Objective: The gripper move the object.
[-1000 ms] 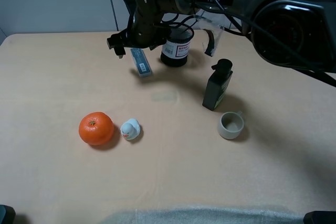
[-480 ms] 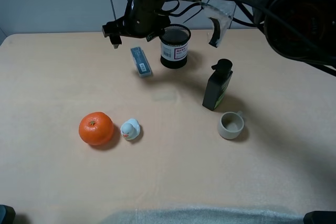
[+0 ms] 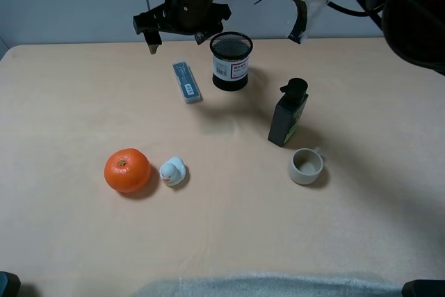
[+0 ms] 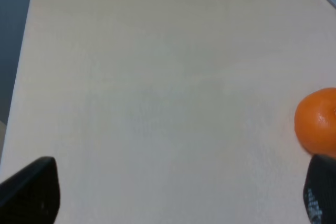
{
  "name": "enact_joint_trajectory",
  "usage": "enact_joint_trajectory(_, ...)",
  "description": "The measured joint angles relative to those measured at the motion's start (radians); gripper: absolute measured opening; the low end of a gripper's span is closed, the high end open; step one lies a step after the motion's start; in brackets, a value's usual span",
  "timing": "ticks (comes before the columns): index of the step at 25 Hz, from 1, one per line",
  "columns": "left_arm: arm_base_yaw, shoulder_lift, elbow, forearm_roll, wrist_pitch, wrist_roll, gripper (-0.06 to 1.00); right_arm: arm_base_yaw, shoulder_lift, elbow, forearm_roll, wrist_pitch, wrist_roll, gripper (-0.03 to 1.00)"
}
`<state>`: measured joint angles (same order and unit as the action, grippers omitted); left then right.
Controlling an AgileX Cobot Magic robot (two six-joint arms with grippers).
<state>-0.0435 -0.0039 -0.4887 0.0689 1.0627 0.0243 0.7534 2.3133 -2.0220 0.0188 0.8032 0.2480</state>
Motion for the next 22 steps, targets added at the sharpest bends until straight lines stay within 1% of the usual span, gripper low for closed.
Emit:
enact_joint_trajectory(9,0.000,0.000,0.000,0.000,0.000,0.000,0.92,0.000,-0.069,0.000,0.006,0.140,-0.007,0.66)
enact_joint_trajectory(14,0.000,0.000,0.000,0.000,0.000,0.000,0.92,0.000,-0.111,0.000,0.008,0.233,-0.007,0.66)
enact_joint_trajectory(18,0.000,0.000,0.000,0.000,0.000,0.000,0.92,0.000,-0.149,0.000,0.008,0.320,-0.007,0.69)
enact_joint_trajectory(22,0.000,0.000,0.000,0.000,0.000,0.000,0.92,0.000,-0.175,-0.003,0.008,0.396,-0.008,0.69)
